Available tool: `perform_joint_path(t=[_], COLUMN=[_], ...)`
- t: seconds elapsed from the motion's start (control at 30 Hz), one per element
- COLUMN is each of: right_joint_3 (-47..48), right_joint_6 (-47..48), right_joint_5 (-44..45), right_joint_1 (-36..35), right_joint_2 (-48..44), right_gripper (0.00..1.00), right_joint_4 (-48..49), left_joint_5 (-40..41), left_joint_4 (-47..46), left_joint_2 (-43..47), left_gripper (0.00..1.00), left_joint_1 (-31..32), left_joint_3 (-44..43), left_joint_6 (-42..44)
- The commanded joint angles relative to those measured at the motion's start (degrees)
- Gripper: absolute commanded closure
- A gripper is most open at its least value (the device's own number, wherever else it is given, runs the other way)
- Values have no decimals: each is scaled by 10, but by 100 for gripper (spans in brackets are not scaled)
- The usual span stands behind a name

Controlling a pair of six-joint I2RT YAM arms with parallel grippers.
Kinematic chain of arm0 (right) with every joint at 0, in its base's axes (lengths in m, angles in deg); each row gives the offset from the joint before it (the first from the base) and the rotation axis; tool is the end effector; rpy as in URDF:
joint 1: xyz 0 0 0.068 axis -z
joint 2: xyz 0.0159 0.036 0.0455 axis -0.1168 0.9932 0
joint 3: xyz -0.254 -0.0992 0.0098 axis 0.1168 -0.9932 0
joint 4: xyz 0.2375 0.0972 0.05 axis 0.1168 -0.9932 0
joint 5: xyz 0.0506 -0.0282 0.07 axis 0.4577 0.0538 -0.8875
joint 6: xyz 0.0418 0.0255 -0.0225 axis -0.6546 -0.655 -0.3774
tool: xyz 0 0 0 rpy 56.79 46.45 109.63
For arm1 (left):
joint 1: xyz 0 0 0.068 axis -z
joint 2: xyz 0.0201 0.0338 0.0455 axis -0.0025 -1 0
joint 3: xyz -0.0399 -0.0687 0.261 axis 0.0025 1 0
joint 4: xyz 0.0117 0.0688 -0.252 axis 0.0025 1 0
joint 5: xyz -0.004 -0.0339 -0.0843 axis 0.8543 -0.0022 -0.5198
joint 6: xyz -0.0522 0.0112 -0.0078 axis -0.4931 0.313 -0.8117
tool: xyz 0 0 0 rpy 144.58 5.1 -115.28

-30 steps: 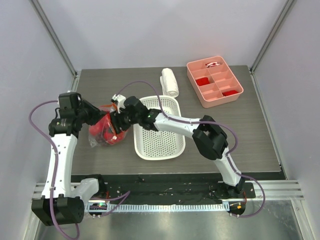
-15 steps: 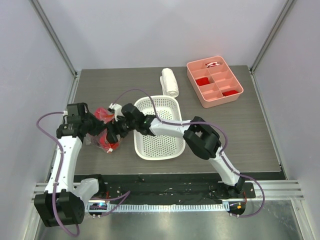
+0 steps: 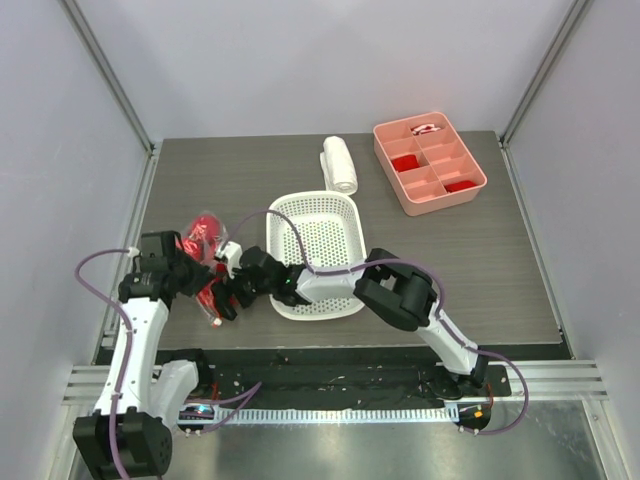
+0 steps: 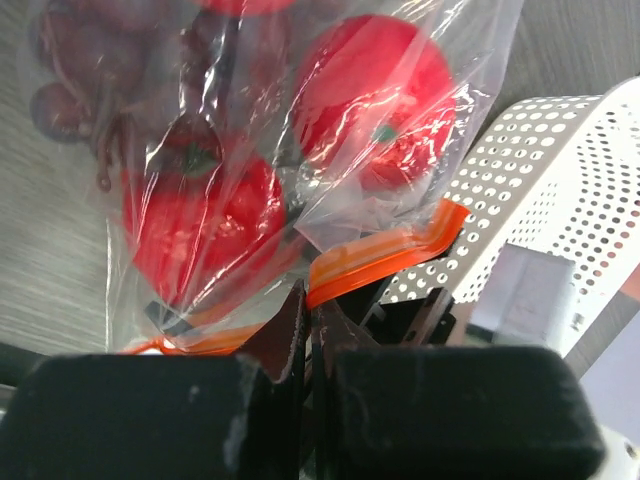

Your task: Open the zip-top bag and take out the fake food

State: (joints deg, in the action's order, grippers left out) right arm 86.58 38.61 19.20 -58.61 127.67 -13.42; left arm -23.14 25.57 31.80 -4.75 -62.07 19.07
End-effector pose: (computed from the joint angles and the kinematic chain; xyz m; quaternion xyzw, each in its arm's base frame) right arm 0.2019 0.4624 0.1423 -0.4147 0.7395 0.4273 0.3139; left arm 0.1649 0.0101 0.2554 -0.4412 0.8386 -0.1663 0.2728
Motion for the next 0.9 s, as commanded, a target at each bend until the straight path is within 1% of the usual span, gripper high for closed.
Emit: perform_joint_path(t=[0.0,0.03,0.13,0.2,0.23,0.4,0.47,0.5,0.53,0.6,0.63,0.7,0.73,0.8,0.83,0.87], right_joint_3=[7,1,-26,-30,-29,-9,3,3,-8,-16,-23,-33,-37,-45,-54,-59], right_joint_6=[37,35,23,33,41,57,49,43,40,33,33,37,49,61,73,80], right_joint_5=[105,141,206,234,244,226,237,238,237,244,248,257,262,259,253,250], right_joint_1=[-20,-26,-35,-42,-48,-55,-55,-54,-55,-55,-54,-54,-55,-55,-55,-55], right_joint_2=[-8,-6,1,11,14,41,54,56,57,54,49,30,24,-2,-16,-29], right_gripper=[3,2,0,0,1,7,18,28,40,53,58,61,67,71,79,83], right_joint_4=[39,62,129,160,169,171,160,162,170,184,185,195,192,190,185,177], left_joint_5=[25,28,38,41,40,36,36,36,35,37,37,40,41,36,34,33], left_joint_4=[8,10,14,16,22,39,49,50,52,56,54,56,55,51,48,48], left_joint_2=[36,42,61,70,72,80,83,85,88,93,95,95,92,88,86,84], left_gripper=[100,100,100,100,100,100,100,100,100,100,100,100,100,100,100,100], left_joint_1=[2,1,2,2,2,2,2,2,2,2,1,2,2,2,2,2], left_joint_3=[17,18,22,23,23,20,19,20,21,23,23,21,20,16,12,7], left_joint_6=[-25,-30,-48,-56,-58,-56,-57,-56,-57,-55,-52,-46,-44,-44,-41,-34])
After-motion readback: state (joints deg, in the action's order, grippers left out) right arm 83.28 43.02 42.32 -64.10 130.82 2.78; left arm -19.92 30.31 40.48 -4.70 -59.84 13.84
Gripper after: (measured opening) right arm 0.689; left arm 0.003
